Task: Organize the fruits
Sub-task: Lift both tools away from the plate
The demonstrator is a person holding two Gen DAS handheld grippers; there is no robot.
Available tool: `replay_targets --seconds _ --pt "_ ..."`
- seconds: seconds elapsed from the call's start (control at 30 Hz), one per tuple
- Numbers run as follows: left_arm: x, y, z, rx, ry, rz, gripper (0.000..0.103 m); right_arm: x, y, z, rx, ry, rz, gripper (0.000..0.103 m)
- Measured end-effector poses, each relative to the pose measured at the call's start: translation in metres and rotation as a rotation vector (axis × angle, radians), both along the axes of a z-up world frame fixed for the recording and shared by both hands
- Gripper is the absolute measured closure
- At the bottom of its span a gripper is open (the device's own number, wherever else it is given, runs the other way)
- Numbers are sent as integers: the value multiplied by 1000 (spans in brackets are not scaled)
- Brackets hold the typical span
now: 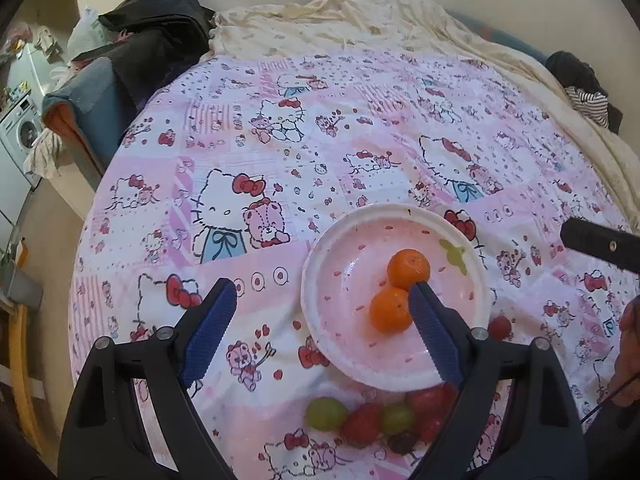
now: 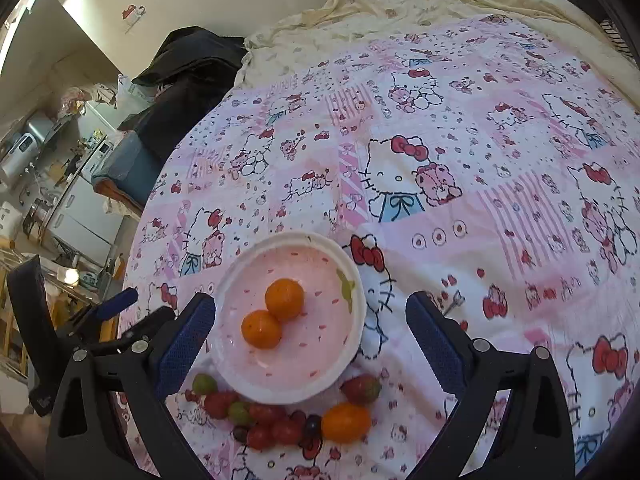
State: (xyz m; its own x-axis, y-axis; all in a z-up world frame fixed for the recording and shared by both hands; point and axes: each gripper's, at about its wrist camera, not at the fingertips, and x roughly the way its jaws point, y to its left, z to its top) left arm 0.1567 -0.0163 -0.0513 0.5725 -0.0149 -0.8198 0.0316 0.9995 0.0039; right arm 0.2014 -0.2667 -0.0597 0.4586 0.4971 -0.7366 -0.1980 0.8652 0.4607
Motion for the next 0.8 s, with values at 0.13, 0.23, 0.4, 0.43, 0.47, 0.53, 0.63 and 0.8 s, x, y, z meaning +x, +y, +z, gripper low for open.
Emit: replay_targets --seconds 0.13,0.23,0.4,0.43,0.47,0.53,0.63,0.8 --pt "-14 4 10 -8 -20 10 17 -15 -2 6 -4 -13 -2 5" --pt "-25 8 16 -26 -28 21 18 -27 -3 11 -12 -27 -1 5" --pt "-44 12 23 -38 -37 36 17 -47 -6 14 -17 -27 -2 5" --pt "-49 13 24 -45 -39 39 18 -50 -6 15 -19 -27 0 5" --pt "-52 14 25 -47 -38 41 18 -54 -6 15 -23 -27 1 5" --pt "-59 15 25 -52 -34 45 17 -62 -6 16 -26 -26 3 5" --pt "-70 17 24 -61 -26 54 18 -74 -9 16 -20 -19 0 5" --pt "-86 20 22 -64 -17 68 18 -90 -13 14 -18 -14 -16 5"
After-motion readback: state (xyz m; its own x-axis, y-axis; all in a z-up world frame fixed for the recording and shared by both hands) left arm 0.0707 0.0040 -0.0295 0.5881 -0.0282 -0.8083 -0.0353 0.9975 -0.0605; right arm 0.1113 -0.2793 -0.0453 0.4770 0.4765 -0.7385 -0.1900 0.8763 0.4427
